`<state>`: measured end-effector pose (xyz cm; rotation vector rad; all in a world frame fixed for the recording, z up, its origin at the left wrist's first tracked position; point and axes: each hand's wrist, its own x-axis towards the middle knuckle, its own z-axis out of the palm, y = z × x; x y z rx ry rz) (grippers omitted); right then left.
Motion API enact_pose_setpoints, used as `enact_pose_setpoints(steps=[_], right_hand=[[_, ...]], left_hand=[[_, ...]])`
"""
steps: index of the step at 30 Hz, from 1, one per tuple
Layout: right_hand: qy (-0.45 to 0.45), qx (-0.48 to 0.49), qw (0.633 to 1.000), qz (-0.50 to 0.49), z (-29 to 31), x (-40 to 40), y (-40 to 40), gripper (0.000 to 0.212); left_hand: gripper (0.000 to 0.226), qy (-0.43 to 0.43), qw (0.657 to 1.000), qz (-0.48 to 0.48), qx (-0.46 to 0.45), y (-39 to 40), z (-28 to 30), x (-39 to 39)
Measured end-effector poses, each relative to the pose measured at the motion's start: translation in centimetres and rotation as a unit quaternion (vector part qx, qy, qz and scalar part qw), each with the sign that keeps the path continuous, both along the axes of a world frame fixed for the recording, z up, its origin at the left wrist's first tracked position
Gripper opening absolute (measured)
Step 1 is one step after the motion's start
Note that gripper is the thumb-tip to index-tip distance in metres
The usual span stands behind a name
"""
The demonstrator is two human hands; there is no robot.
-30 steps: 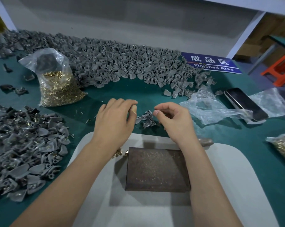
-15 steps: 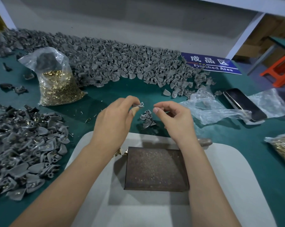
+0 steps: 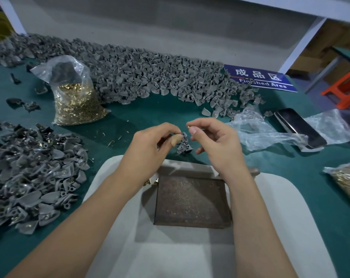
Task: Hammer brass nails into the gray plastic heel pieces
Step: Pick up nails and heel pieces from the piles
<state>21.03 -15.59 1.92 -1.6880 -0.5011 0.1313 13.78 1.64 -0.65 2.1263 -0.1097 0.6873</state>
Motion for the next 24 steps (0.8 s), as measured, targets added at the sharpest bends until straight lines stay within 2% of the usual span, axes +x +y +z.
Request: enact_pose_setpoints(steps=[3,8,11,16,18,24], right_hand=[[0.014,-0.005,1.0,0.022,0.1,0.0,0.0,0.019],[0.056,0.046,0.996,0.058,0.0,-0.2,0.2,0.015],[0.066,0.06,0.994,0.067,-0.1,-0.3,0.2,0.016],[0.11,0.082,0.987,0.083,-0.7,0.0,0.3,0.017],[0.127,0.084,0.984,0.097,-0.9,0.1,0.3,0.021],[0.134,0.095,0.982,0.091,-1.3,0.6,0.4,0.014]], left_hand=[[0.007,-0.021,0.999,-0.027,-0.027,-0.2,0.2,-0.1],[0.004,-0.043,0.998,-0.022,-0.044,-0.4,0.3,0.1],[0.005,-0.027,0.998,-0.025,-0.042,-0.4,0.1,0.2],[0.005,0.051,0.992,-0.058,-0.099,-0.3,-0.1,0.0],[0.004,0.058,0.992,-0.066,-0.093,-0.4,-0.1,-0.2],[0.008,0.062,0.994,-0.049,-0.076,-0.5,0.2,-0.3]])
